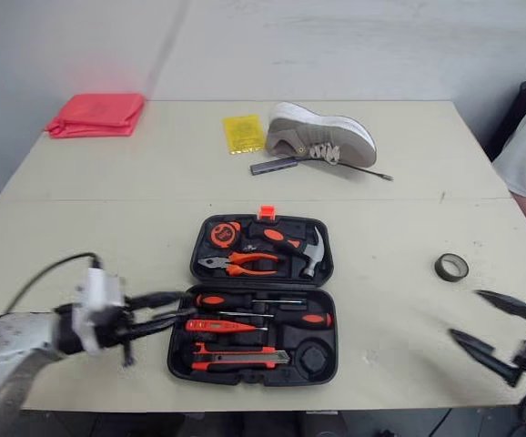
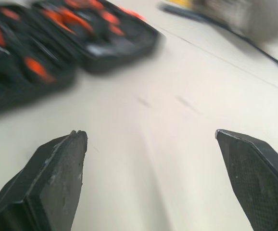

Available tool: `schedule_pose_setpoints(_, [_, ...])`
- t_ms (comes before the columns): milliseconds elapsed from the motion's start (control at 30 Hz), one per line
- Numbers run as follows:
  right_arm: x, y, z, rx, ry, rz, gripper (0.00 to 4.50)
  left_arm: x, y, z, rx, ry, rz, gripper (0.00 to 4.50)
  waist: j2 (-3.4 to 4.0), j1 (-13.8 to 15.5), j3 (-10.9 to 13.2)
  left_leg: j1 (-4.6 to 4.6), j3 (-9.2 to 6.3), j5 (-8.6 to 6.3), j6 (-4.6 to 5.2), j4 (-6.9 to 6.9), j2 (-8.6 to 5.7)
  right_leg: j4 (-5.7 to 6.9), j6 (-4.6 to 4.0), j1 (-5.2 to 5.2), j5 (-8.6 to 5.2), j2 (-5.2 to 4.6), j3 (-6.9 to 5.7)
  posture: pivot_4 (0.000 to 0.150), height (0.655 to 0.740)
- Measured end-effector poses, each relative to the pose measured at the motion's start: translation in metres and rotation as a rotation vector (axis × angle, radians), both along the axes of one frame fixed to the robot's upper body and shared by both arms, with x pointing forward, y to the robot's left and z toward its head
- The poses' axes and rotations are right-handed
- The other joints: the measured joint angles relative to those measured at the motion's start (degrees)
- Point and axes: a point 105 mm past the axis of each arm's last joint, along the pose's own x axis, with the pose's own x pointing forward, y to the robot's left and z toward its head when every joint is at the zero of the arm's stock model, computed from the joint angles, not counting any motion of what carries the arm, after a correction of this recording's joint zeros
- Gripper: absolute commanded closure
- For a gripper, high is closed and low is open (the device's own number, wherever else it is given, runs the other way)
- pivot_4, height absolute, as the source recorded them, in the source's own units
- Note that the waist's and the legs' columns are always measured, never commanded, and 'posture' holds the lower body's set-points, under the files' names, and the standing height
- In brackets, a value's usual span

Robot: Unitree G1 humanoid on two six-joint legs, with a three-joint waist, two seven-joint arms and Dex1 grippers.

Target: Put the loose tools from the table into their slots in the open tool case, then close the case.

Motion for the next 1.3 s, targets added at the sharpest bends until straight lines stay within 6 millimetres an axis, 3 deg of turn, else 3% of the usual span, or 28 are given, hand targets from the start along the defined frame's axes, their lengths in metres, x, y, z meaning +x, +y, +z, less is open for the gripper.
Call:
schedule_pose_setpoints(133, [-0.026,-0.045,-0.012,-0.022,0.009,-0.24,0.0,0.002,0.066,-0.009,0.021,0.015,0.259,0.15,-0.06,-0.62,0.1,0.05,-0.01,-0.01,-0.03,-0.04,0.03,0.0,-0.06,-0.01,-0.04,0.03,-0.01,0.15,0.74])
schedule_pose_setpoints(200, [-0.043,-0.06,-0.021,-0.036,0.029,-0.335,0.0,0.0,0.103,-0.014,0.032,0.013,0.41,0.02,-0.13,-0.81,0.15,0.03,-0.01,-0.02,-0.04,-0.04,0.05,0.0,-0.06,-0.02,-0.04,0.0,-0.01,0.15,0.74])
schedule_pose_setpoints(300, [-0.058,-0.077,-0.028,-0.048,0.039,-0.458,0.0,-0.004,0.136,-0.012,0.043,-0.02,0.546,0.02,-0.33,-1.19,0.24,0.03,0.0,-0.21,-0.38,-0.02,0.03,-0.03,-0.06,0.01,-0.04,-0.11,0.0,0.15,0.74])
schedule_pose_setpoints(400, [-0.058,-0.084,-0.024,-0.057,-0.005,-0.513,0.0,-0.007,0.15,-0.005,0.041,-0.054,0.608,0.02,-0.35,-1.31,0.25,0.02,-0.01,-0.23,-0.39,-0.02,0.03,-0.05,-0.04,0.05,-0.02,-0.18,0.01,0.15,0.74])
schedule_pose_setpoints(467, [-0.043,-0.077,-0.017,-0.055,-0.053,-0.468,0.0,-0.001,0.142,0.004,0.026,-0.092,0.578,0.02,-0.35,-1.54,0.27,-0.13,0.03,-0.23,-0.39,-0.04,0.05,-0.05,-0.01,0.14,0.0,-0.18,0.03,0.15,0.74])
schedule_pose_setpoints(633, [0.008,-0.041,-0.014,-0.028,-0.018,-0.298,0.0,0.019,0.083,0.015,-0.007,-0.142,0.359,0.02,-0.13,-1.5,0.34,-0.11,0.05,-0.19,-0.47,-0.12,0.04,0.01,0.06,0.13,0.04,-0.13,0.02,0.15,0.74])
schedule_pose_setpoints(700, [0.025,-0.023,-0.002,-0.019,-0.015,-0.195,0.0,0.023,0.062,0.02,-0.025,-0.154,0.282,0.02,0.1,-1.28,0.38,-0.12,0.04,-0.23,-0.53,-0.13,0.07,0.09,0.95,0.07,0.52,-0.02,-0.01,0.15,0.74])
schedule_pose_setpoints(833, [0.061,0.004,0.041,-0.124,0.091,-0.015,0.0,0.028,0.01,0.04,-0.072,-0.203,0.064,0.02,0.35,-1.19,0.34,-0.49,0.08,0.0,-0.13,0.03,0.02,0.09,1.08,-0.28,0.6,-0.01,0.04,0.15,0.74])
schedule_pose_setpoints(933, [0.077,0.017,0.053,-0.223,0.251,0.041,0.0,0.024,-0.024,0.05,-0.097,-0.211,-0.09,0.02,0.17,-1.11,0.31,-0.7,0.03,0.16,-0.29,0.14,0.01,0.18,1.1,-0.74,0.63,0.02,0.02,0.15,0.74])
schedule_pose_setpoints(1067, [0.085,0.037,0.033,-0.248,0.448,0.133,0.0,0.016,-0.062,0.059,-0.123,-0.206,-0.265,0.02,0.11,-0.67,0.34,-0.81,0.05,0.18,-0.37,0.17,0.01,0.14,1.1,-0.82,0.61,0.09,0.02,0.15,0.74])
schedule_pose_setpoints(1300, [0.108,0.046,0.025,-0.361,0.563,0.164,0.0,0.007,-0.089,0.066,-0.169,-0.193,-0.376,0.02,0.15,-0.21,0.37,-0.9,0.29,0.17,-0.32,0.49,-0.03,0.12,1.21,-0.89,0.66,0.16,0.15,0.15,0.74])
